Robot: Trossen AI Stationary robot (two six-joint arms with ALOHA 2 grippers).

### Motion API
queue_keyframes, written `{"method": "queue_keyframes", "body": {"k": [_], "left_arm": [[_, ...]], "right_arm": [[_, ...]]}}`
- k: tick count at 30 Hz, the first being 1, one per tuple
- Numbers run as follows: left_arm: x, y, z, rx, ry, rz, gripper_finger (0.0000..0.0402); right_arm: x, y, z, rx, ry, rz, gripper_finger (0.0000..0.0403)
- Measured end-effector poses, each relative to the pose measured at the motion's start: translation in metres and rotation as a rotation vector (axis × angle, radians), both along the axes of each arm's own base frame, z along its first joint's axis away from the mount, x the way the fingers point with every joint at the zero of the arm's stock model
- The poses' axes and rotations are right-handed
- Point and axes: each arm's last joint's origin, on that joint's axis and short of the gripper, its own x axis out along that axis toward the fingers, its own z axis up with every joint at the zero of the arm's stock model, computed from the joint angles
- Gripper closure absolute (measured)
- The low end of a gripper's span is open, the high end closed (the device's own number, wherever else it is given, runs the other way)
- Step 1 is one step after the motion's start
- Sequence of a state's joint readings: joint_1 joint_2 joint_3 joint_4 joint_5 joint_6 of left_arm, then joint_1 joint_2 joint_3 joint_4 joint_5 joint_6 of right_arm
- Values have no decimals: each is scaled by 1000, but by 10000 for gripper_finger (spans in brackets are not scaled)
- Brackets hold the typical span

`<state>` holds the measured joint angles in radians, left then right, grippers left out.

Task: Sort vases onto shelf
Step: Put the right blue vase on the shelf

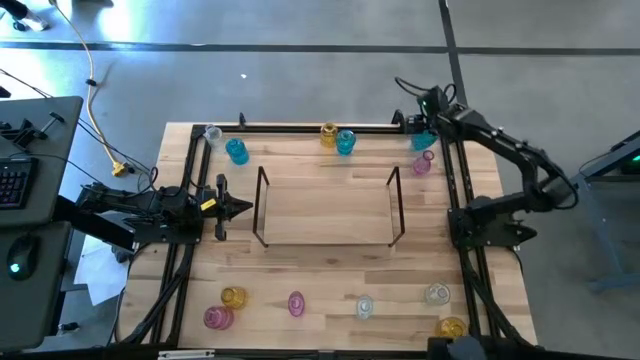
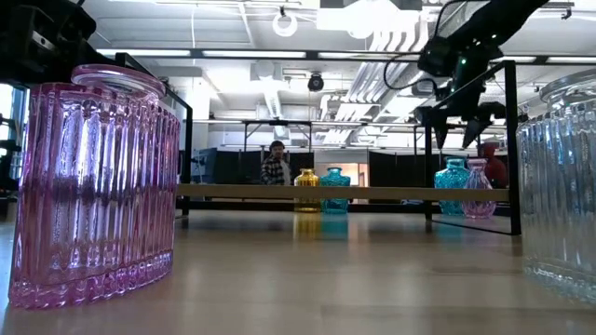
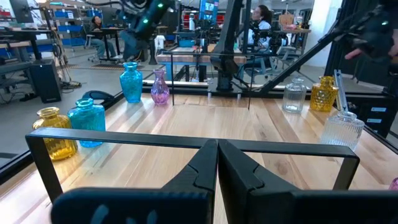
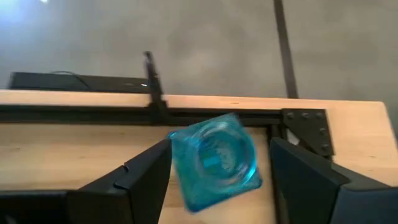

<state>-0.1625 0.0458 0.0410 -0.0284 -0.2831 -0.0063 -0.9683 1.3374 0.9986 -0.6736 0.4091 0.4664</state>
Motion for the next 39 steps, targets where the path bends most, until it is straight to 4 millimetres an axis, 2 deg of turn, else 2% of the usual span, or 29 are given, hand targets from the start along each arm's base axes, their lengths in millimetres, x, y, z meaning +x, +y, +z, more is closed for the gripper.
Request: {"method": "queue_keyframes", "body": {"k": [5,11,39], "left_arm": [[0,0,0,0,0,0,397],[0,0,0,0,0,-1,397],[0,0,0,0,0,-3,397]], "right_arm": [[1,-20,-4,115,34,-8,145],[5,-33,-10,151,23,3,148],[-2,-22,-1,169,54,57,148]]}}
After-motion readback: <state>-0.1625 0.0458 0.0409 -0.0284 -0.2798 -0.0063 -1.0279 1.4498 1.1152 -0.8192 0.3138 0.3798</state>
